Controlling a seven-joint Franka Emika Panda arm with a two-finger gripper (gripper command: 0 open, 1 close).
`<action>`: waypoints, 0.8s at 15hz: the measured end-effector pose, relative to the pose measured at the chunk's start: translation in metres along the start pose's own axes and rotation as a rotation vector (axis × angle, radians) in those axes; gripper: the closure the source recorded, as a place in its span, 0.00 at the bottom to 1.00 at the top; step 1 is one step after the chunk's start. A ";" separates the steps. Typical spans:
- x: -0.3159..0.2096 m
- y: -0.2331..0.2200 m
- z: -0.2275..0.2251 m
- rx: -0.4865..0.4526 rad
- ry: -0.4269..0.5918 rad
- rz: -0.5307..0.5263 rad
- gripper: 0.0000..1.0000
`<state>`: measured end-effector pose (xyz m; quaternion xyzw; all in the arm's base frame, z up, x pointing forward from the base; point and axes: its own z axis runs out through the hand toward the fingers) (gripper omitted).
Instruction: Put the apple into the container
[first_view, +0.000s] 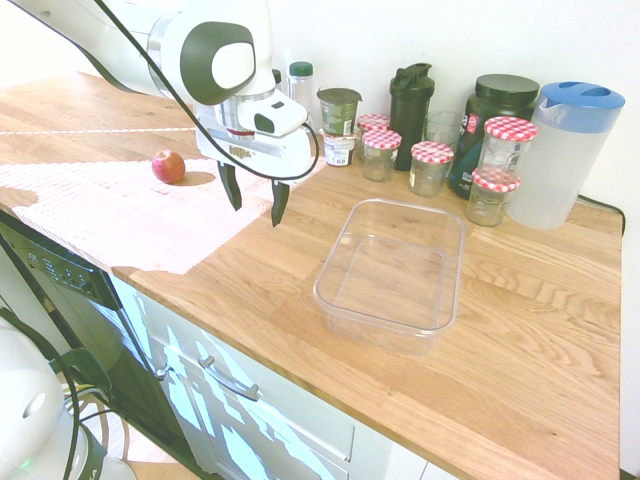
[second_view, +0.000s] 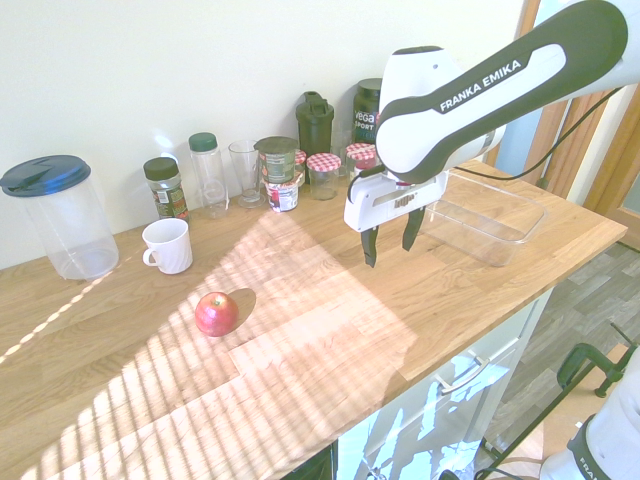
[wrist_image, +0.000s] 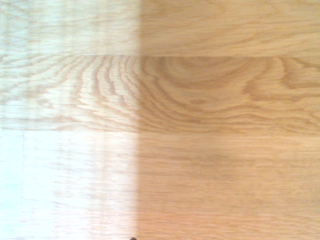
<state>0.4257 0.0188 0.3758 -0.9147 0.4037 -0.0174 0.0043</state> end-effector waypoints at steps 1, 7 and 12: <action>0.000 0.000 0.000 0.001 0.000 0.000 0.00; -0.066 -0.087 -0.056 0.120 0.100 -0.223 0.00; -0.160 -0.196 -0.036 0.113 0.114 -0.479 0.00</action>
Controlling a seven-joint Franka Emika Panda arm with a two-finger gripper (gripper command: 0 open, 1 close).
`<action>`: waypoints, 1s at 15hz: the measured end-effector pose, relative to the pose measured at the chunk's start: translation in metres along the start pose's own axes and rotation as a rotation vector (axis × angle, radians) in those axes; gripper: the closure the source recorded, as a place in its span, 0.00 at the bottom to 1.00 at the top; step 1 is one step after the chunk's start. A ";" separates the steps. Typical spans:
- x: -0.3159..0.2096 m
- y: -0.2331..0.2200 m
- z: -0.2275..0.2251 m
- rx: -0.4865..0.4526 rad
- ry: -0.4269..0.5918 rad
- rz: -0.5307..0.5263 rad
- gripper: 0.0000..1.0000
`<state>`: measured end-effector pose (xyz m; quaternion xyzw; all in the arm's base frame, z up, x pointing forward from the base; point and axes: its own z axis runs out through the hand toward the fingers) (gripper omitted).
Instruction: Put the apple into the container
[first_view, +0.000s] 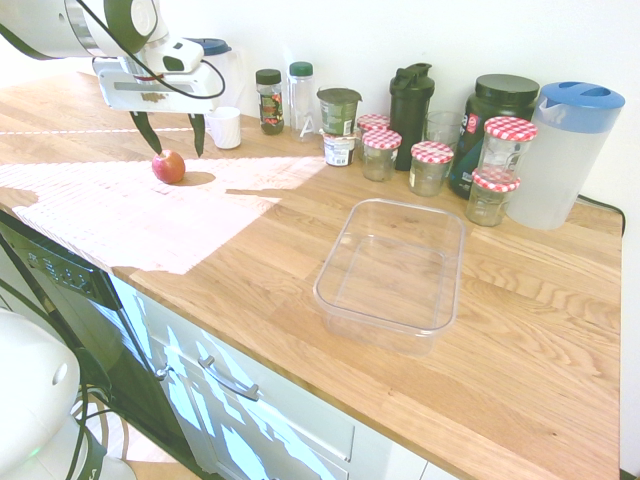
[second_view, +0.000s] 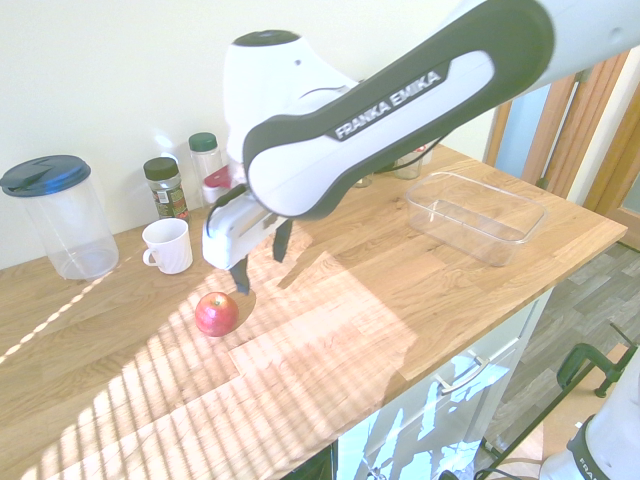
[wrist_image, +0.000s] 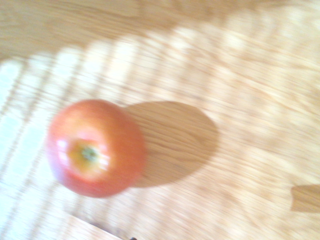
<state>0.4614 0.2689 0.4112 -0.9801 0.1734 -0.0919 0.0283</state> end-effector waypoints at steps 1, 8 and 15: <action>-0.002 -0.022 0.006 -0.002 0.001 -0.035 0.00; -0.004 -0.084 0.036 -0.087 -0.010 -0.116 0.00; 0.006 -0.072 0.083 -0.129 -0.045 -0.102 1.00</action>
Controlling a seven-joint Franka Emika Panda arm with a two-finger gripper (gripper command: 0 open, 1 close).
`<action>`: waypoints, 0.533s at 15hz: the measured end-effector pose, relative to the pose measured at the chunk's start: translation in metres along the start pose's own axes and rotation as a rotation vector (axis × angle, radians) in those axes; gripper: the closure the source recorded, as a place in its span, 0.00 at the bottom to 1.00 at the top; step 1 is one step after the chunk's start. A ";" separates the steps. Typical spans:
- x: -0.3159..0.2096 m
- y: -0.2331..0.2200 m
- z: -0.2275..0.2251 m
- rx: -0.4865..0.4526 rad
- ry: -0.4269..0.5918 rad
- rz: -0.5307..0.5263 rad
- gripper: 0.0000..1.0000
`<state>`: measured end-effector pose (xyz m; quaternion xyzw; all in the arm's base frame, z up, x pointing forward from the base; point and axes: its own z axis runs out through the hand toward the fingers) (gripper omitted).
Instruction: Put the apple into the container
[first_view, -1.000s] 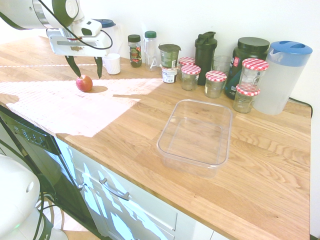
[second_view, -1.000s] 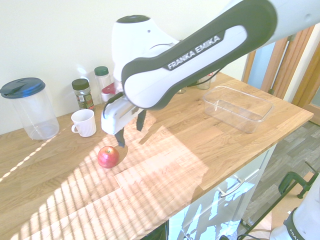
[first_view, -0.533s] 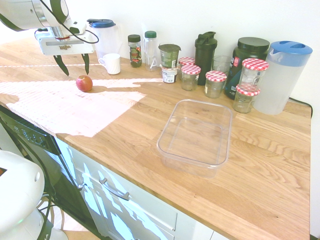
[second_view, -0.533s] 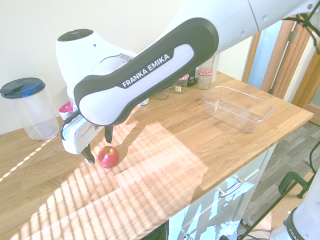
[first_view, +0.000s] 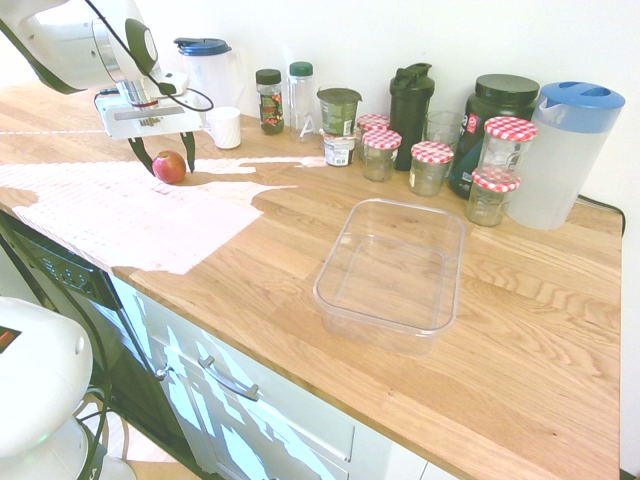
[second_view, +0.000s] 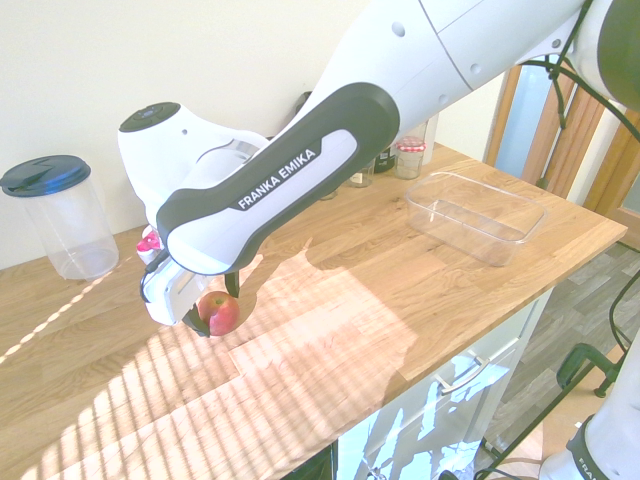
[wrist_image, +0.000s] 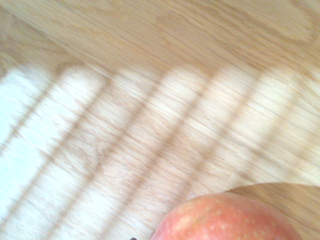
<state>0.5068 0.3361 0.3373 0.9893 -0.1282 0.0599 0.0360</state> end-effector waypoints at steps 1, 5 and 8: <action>0.002 0.001 0.003 0.003 0.001 0.006 1.00; 0.005 0.004 0.003 0.005 -0.004 0.018 1.00; 0.006 0.005 0.002 0.009 -0.010 0.033 1.00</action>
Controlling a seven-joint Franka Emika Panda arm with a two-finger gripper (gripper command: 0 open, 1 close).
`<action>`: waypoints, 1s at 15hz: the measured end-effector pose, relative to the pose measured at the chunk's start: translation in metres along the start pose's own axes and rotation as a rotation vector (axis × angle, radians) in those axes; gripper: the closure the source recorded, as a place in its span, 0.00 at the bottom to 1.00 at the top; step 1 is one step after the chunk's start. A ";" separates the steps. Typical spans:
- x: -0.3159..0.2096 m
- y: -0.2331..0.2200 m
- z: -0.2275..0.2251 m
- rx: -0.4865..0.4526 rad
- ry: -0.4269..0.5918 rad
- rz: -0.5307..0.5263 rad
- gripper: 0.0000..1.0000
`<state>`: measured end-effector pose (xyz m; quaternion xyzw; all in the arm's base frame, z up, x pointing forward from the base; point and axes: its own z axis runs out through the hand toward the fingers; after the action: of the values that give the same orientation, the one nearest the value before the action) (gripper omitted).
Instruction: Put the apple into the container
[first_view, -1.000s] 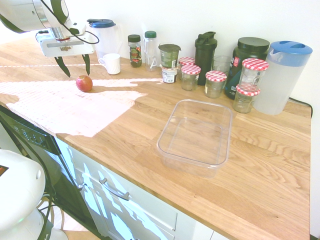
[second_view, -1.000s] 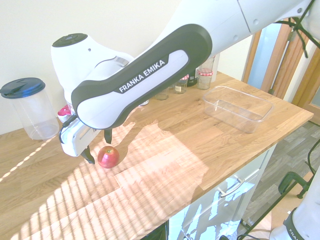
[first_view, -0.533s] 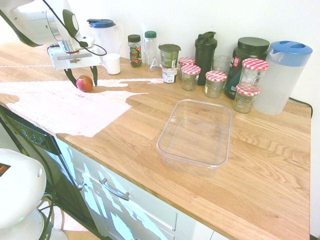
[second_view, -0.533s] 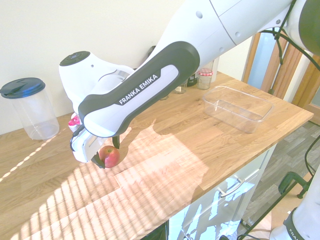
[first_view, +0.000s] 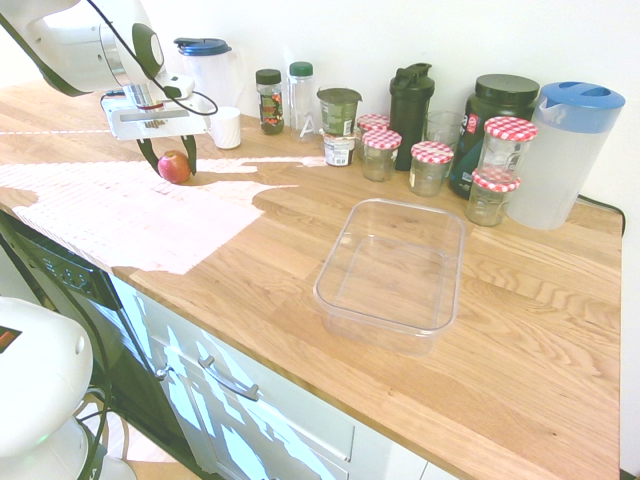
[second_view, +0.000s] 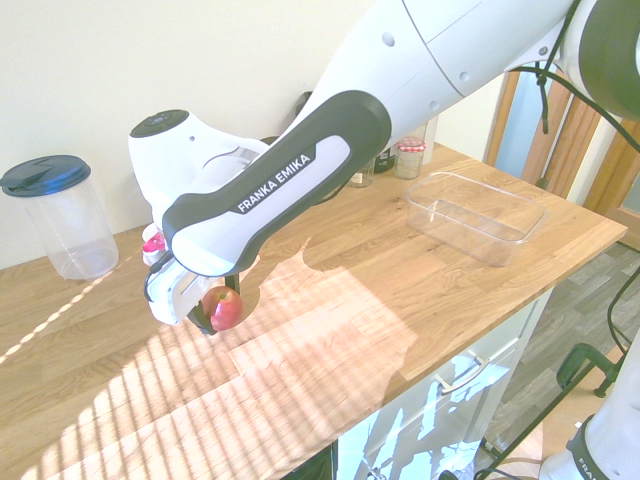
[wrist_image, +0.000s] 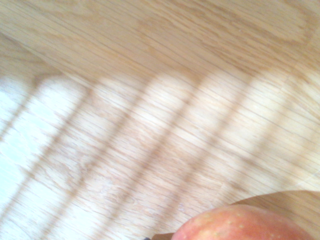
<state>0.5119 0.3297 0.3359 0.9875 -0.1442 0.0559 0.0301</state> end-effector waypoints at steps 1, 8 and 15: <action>0.002 0.001 0.000 0.001 -0.003 0.009 1.00; 0.042 0.074 -0.112 0.042 0.003 0.219 1.00; 0.102 0.343 -0.121 -0.031 -0.019 0.553 1.00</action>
<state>0.4974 -0.0182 0.4832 0.9106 -0.4093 0.0506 0.0274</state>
